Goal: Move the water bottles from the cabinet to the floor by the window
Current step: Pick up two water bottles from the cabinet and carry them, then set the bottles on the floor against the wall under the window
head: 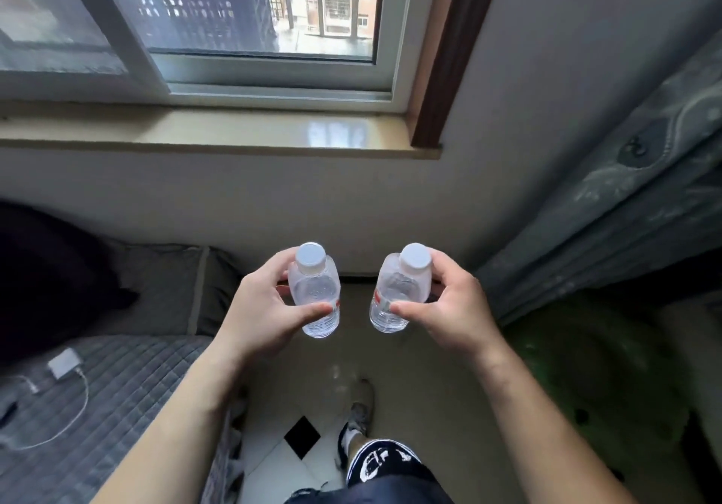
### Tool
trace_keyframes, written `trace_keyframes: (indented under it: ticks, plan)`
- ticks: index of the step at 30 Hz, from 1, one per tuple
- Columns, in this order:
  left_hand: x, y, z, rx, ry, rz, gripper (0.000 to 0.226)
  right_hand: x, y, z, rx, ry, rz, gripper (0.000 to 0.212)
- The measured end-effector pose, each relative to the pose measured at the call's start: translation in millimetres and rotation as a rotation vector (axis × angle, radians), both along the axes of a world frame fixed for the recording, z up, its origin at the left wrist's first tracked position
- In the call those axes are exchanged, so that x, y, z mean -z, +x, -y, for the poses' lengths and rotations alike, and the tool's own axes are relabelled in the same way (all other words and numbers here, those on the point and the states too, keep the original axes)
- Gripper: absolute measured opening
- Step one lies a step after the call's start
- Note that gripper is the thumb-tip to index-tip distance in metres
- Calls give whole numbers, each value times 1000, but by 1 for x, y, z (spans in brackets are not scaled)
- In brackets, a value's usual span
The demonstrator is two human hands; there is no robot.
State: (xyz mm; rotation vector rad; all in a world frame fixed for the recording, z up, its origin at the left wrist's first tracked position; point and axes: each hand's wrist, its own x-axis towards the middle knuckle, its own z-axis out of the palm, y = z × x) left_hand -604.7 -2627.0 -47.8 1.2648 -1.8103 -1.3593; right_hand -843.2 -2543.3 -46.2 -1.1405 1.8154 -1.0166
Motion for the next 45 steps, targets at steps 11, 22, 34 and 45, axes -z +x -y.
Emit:
trace_keyframes:
  ticks: [11, 22, 34, 45]
  plan:
    - [44, 3, 90, -67, 39, 6, 64, 35, 4, 103, -117, 60, 4, 66]
    - [151, 42, 155, -102, 105, 29, 65, 134, 48, 171, -120, 129, 34, 61]
    - [335, 64, 231, -143, 123, 94, 72, 318, 68, 250, -89, 189, 70, 69]
    - [522, 68, 276, -170, 82, 10, 70, 506, 80, 304, -64, 129, 96, 56]
